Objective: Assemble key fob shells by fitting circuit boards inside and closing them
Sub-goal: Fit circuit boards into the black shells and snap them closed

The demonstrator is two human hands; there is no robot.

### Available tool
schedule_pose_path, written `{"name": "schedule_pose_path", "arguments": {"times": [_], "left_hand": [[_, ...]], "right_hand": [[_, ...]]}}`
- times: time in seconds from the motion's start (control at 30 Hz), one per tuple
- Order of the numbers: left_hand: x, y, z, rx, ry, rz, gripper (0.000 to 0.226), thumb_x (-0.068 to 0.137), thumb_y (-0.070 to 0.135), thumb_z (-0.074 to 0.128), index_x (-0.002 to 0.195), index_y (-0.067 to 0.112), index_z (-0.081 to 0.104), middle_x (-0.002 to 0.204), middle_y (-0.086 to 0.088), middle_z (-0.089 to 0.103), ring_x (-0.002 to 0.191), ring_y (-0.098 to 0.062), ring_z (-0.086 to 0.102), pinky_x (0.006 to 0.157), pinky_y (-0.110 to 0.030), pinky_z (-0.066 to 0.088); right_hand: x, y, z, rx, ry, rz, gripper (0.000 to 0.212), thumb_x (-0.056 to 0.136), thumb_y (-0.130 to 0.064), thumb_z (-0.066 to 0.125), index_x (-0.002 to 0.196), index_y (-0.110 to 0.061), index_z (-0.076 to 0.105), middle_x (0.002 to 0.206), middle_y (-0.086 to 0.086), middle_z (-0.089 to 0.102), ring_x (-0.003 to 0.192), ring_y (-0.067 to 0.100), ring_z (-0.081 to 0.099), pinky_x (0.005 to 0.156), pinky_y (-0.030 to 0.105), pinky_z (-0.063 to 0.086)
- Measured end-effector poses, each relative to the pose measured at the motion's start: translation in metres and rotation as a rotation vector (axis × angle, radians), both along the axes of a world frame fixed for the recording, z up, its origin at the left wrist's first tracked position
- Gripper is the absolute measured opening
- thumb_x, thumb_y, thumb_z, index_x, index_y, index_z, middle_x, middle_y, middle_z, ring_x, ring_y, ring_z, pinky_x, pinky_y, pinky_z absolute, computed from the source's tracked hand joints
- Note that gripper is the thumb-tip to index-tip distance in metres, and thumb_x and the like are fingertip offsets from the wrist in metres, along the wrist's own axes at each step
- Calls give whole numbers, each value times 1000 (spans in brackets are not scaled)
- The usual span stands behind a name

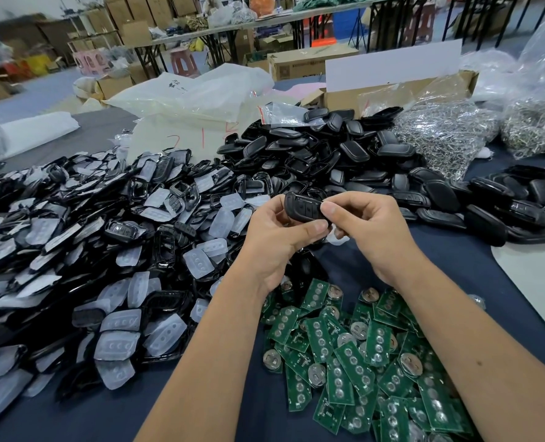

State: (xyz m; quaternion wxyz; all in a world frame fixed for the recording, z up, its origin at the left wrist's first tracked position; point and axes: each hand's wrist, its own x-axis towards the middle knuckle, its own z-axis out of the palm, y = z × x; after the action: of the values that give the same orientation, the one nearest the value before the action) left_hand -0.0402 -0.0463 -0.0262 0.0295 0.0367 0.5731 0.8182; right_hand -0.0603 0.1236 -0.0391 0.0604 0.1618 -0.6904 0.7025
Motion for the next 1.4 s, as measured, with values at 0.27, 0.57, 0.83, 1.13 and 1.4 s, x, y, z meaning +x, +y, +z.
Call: {"name": "schedule_pose_path", "arguments": {"times": [0.27,0.57,0.83,1.13,1.4], "left_hand": [[1,2,1,14,12,-41,36,71,-13,80,98,5,65,91,-12,75,88,-26,75,80,-33,63],[3,2,1,4,22,-44,41,61,-4,83,96,5,65,92,-12,75,90,-27,74,81,-35,63],[2,2,-1,-10,8,-25,36,69,-16,78,95,3,61,89,-12,73,87,-27,74,81,-36,64],[2,7,-3,14,-5,54,34,80,-14,76,106,1,62,93,-16,73,87,-28,76,78,-34,63],[-3,0,-3,-599,292,382,34,84,7,82,95,30,60,94,16,65,72,-18,75,71,-45,65]], "right_hand": [[0,3,1,-23,-31,21,19,87,-34,82,73,-22,77,59,5,54,55,19,43,54,27,40],[3,1,5,-52,-51,36,19,82,-35,78,69,-21,75,60,13,45,58,27,31,52,32,29],[2,3,3,-62,-51,57,19,82,-33,78,68,-21,75,57,7,42,53,18,30,49,28,26],[2,-1,1,-32,-19,-30,23,95,-24,76,72,-21,73,54,2,50,49,16,42,48,25,38],[-3,3,-5,176,81,-144,13,95,-21,77,82,-22,74,63,-4,58,57,9,48,57,24,41]]}}
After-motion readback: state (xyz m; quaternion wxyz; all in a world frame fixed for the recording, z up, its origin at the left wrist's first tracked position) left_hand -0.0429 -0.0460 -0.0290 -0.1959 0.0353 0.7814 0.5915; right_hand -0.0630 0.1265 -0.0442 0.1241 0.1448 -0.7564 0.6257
